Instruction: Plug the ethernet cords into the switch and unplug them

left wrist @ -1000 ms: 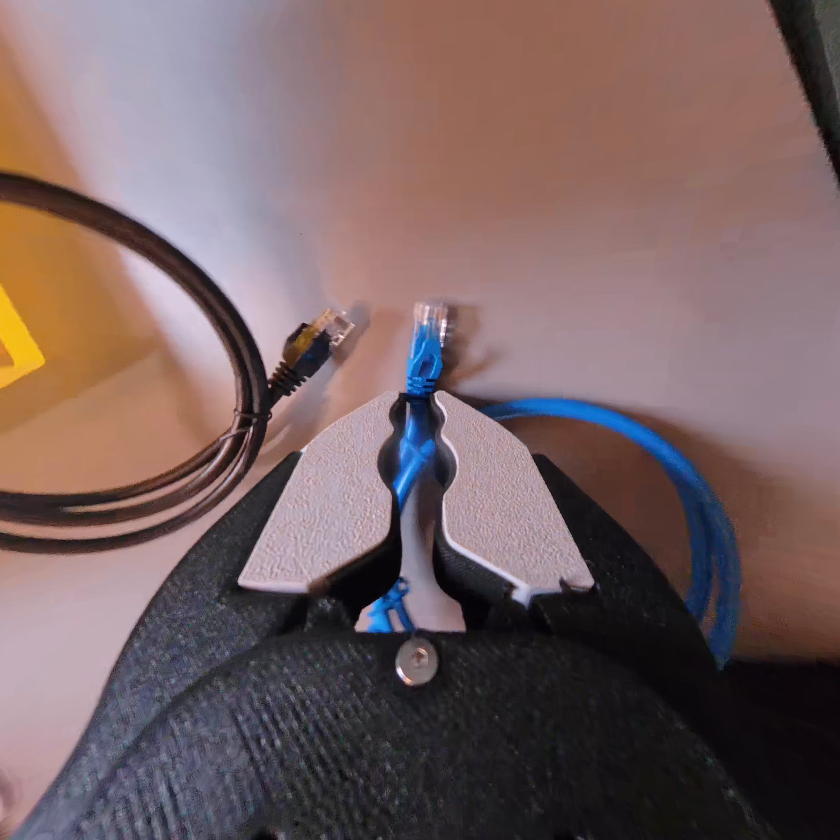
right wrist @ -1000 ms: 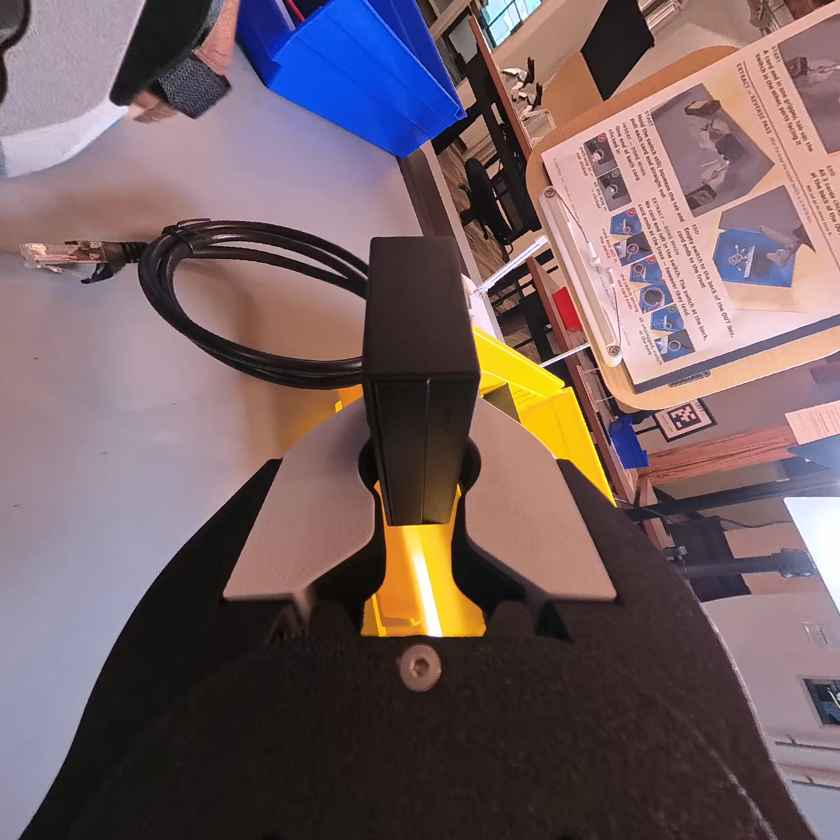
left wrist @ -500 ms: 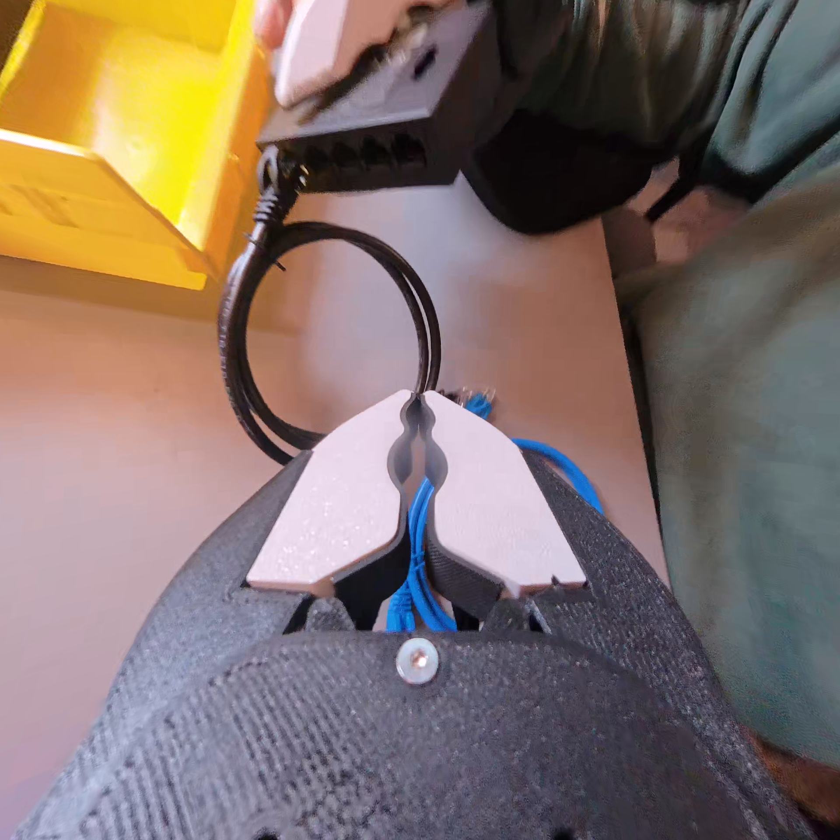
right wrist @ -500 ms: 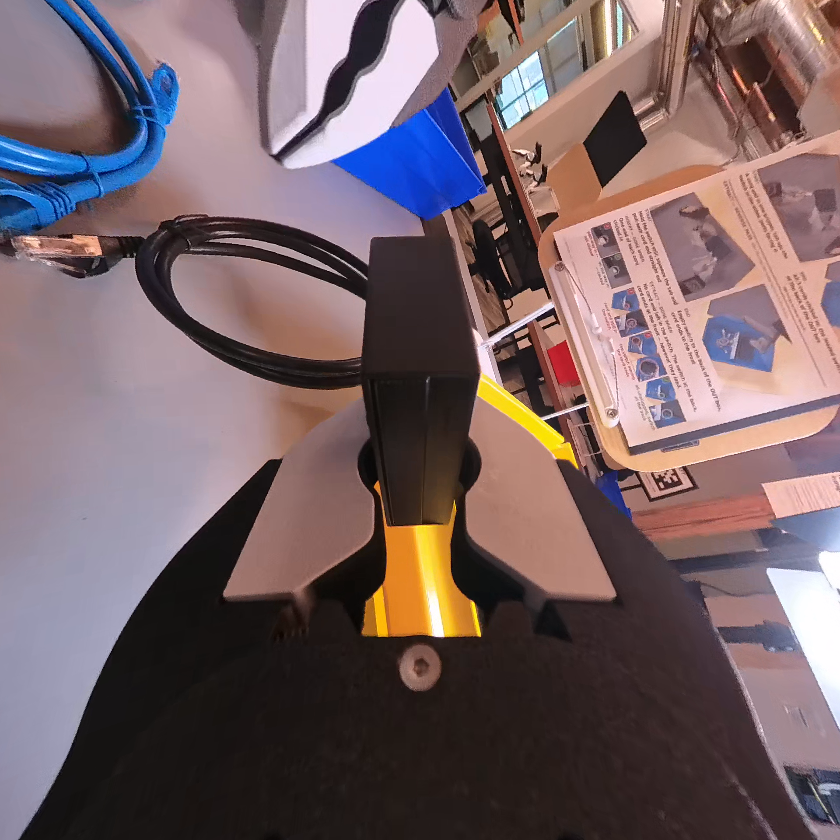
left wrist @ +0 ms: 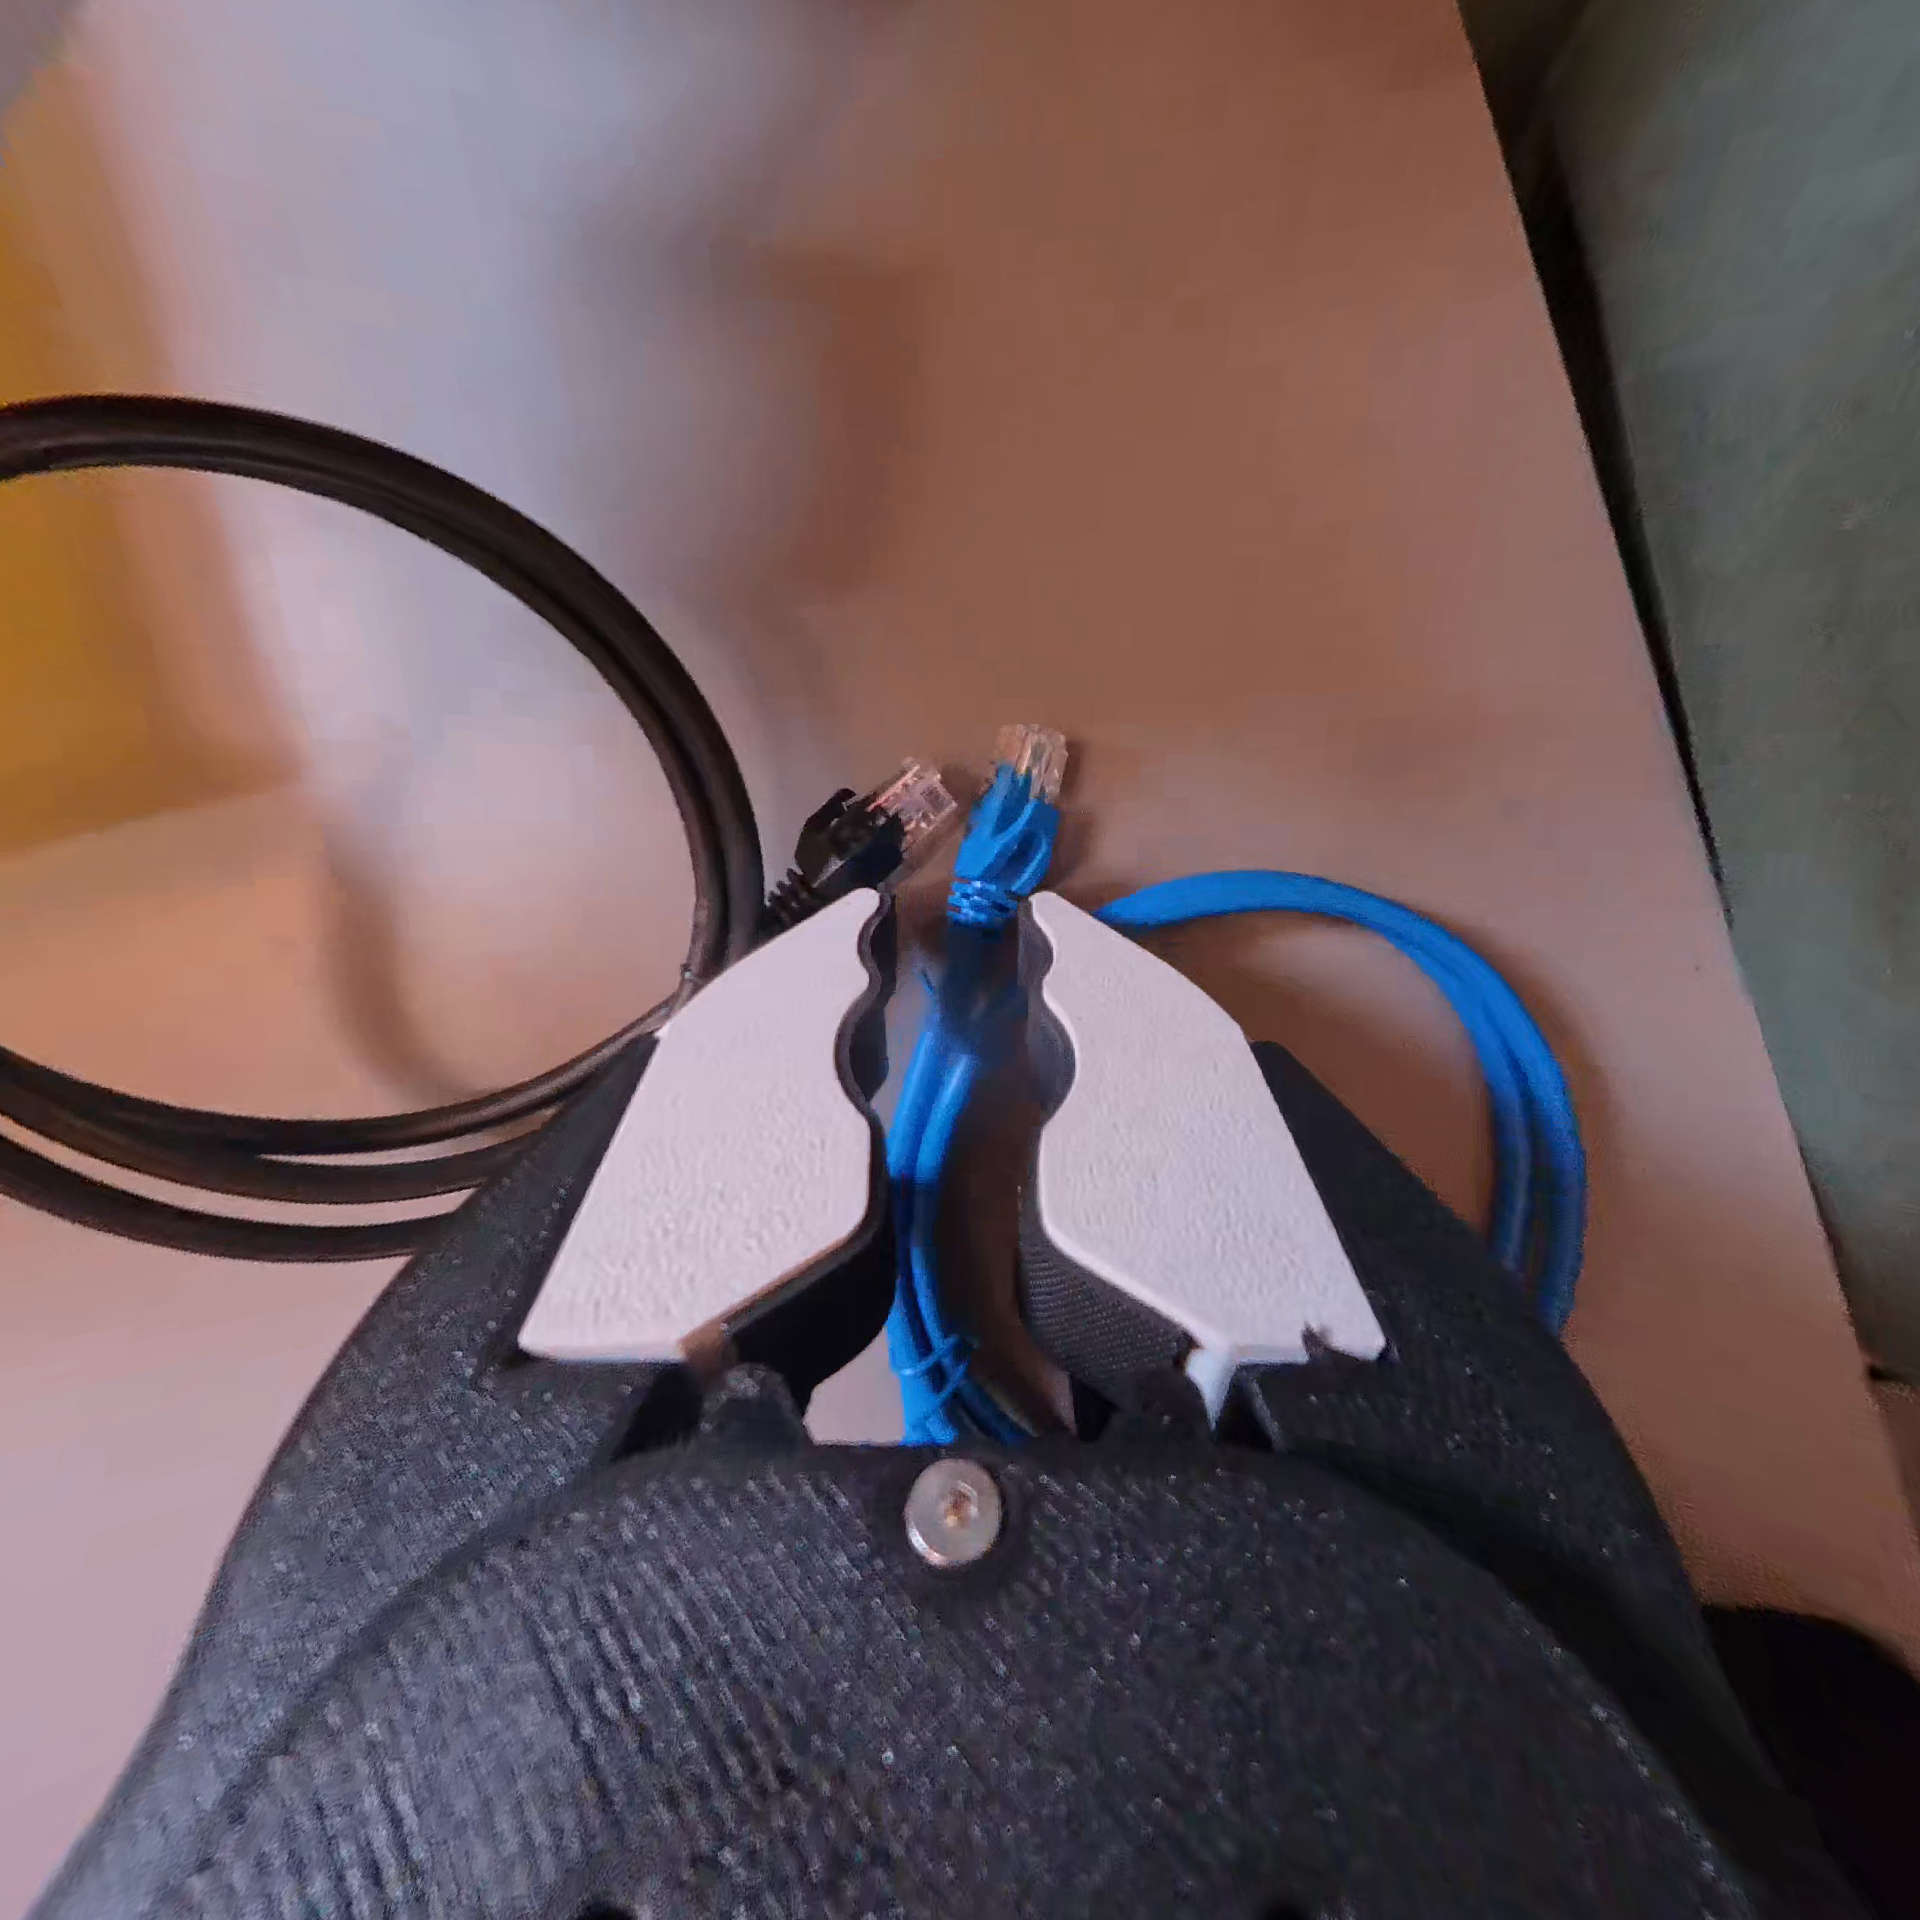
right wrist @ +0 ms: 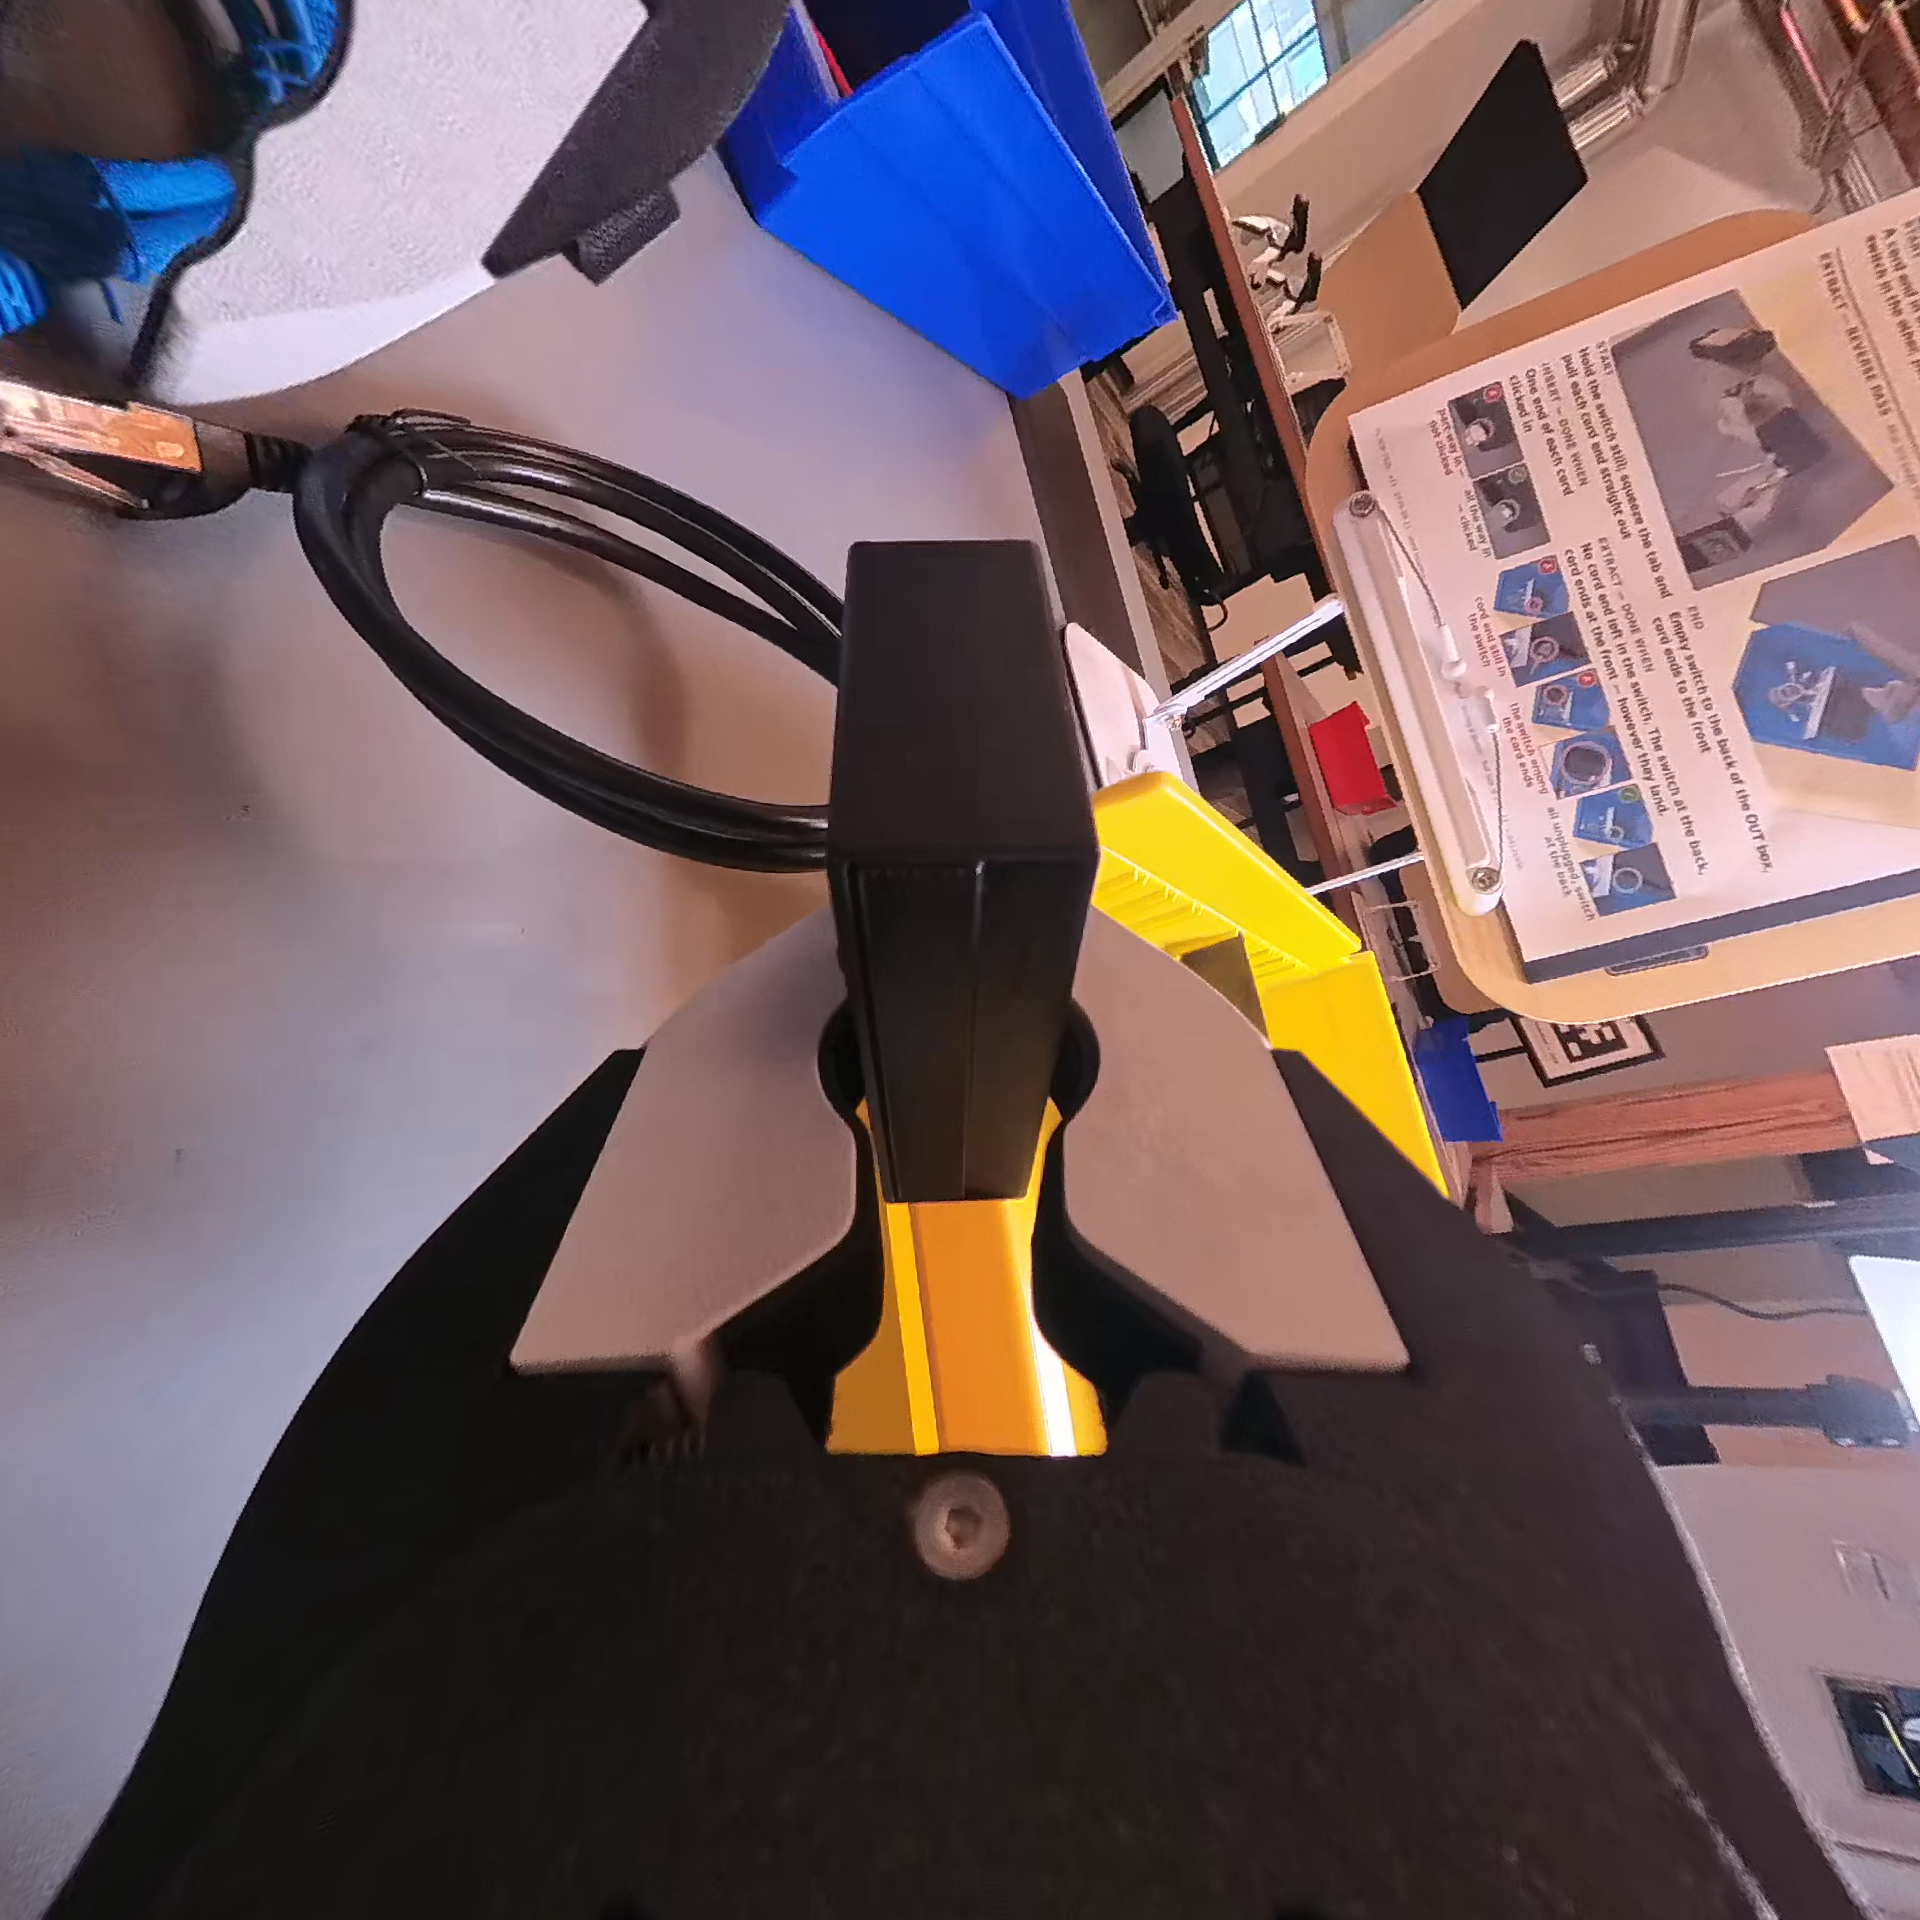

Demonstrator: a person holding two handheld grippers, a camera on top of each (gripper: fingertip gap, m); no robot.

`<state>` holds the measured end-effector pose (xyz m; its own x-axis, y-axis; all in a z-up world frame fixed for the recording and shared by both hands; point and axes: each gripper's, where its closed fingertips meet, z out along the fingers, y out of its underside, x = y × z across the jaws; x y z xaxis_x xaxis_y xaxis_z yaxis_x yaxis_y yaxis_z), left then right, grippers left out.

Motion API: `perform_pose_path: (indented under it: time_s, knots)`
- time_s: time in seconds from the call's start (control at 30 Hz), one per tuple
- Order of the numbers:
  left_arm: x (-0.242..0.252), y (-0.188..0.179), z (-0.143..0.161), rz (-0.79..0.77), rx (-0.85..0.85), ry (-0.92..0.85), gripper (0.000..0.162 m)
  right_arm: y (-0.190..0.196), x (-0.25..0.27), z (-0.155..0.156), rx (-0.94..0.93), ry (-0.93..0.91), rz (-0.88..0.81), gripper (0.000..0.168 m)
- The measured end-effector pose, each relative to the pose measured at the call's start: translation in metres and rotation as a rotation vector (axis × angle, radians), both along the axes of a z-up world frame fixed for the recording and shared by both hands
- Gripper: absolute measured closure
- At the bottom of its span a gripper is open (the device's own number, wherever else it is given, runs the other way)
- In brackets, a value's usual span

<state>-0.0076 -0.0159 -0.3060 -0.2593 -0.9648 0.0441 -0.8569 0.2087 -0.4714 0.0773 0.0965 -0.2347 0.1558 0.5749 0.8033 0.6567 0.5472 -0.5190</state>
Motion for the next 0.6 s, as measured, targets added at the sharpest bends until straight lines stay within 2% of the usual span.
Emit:
perform_pose_path:
  time_s: [0.03,0.13,0.3,0.4,0.6]
  knots:
    - [-0.0008,0.0005,-0.0017,-0.019,0.023,0.019,0.139,0.0004,0.0005,-0.0002,-0.003,0.001,-0.001,0.138]
    - [0.0014,0.0022,-0.0048,-0.065,0.095,0.054,0.139,0.0029,0.0024,-0.0012,-0.007,-0.001,-0.008,0.138]
    - [0.0025,-0.0011,-0.0050,-0.174,0.233,0.053,0.147,0.0050,0.0064,-0.0026,-0.018,-0.001,-0.019,0.138]
    - [0.0019,-0.0012,-0.0052,-0.147,0.213,0.013,0.148,0.0053,0.0069,-0.0028,-0.021,-0.002,-0.021,0.138]
    - [0.0020,0.0034,-0.0048,-0.062,0.178,-0.008,0.139,0.0063,0.0080,-0.0045,-0.029,-0.007,-0.027,0.138]
